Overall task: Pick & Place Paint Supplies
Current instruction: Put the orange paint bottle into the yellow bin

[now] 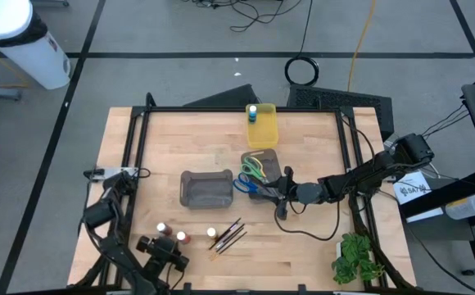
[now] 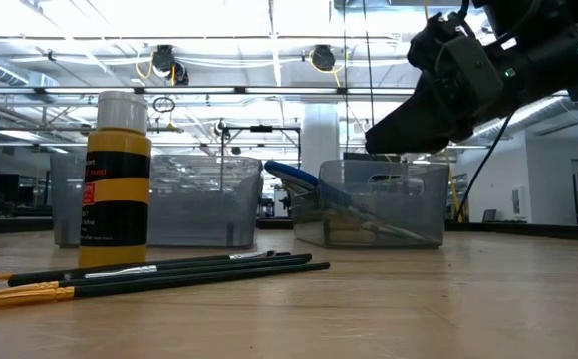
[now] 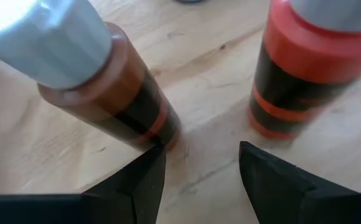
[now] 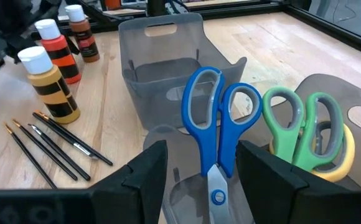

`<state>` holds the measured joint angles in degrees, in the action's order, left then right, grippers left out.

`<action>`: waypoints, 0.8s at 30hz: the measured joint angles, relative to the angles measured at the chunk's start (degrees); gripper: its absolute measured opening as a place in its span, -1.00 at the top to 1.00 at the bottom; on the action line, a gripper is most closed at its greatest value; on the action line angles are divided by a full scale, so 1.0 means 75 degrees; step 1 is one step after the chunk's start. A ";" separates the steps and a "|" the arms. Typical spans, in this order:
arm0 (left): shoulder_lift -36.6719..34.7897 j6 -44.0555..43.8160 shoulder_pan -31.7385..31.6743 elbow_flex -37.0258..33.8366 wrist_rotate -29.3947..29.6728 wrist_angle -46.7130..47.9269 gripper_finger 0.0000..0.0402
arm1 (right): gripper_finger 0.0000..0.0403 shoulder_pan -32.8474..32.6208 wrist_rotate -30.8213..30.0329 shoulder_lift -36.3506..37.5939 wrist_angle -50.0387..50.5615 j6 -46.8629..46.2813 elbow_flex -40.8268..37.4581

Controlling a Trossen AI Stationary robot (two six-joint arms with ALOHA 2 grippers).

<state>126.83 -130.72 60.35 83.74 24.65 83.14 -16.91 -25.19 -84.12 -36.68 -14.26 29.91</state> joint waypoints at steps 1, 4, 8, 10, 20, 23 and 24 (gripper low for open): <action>0.0031 -0.0014 -0.0017 0.0000 0.0025 0.0017 -0.06 | 0.10 -0.0003 0.0000 0.0000 0.0001 0.0000 0.0000; 0.0108 -0.0077 -0.0082 0.0000 0.0037 0.0014 -0.06 | 0.10 -0.0002 0.0000 -0.0003 0.0002 0.0000 0.0000; 0.0112 -0.0247 -0.0095 0.0003 -0.0112 0.0117 -0.06 | 0.10 -0.0003 0.0000 -0.0003 0.0003 -0.0001 0.0000; 0.0112 -0.0283 -0.0078 0.0003 -0.0164 0.0213 -0.06 | 0.10 -0.0001 0.0000 -0.0002 0.0003 -0.0001 0.0000; 0.0112 -0.0222 -0.0336 0.0000 0.0684 0.0454 -0.06 | 0.10 -0.0003 -0.0009 -0.0002 0.0005 0.0000 0.0000; 0.0110 -0.0209 -0.0412 -0.0090 0.0896 0.0405 -0.06 | 0.10 -0.0001 -0.0012 -0.0003 0.0005 -0.0001 0.0000; 0.0110 -0.0210 -0.0428 -0.0145 0.0916 0.0359 -0.06 | 0.10 -0.0002 -0.0012 -0.0003 0.0005 0.0000 0.0000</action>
<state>127.66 -132.30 57.14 82.66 31.52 85.83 -16.92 -25.28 -84.14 -36.64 -14.26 29.91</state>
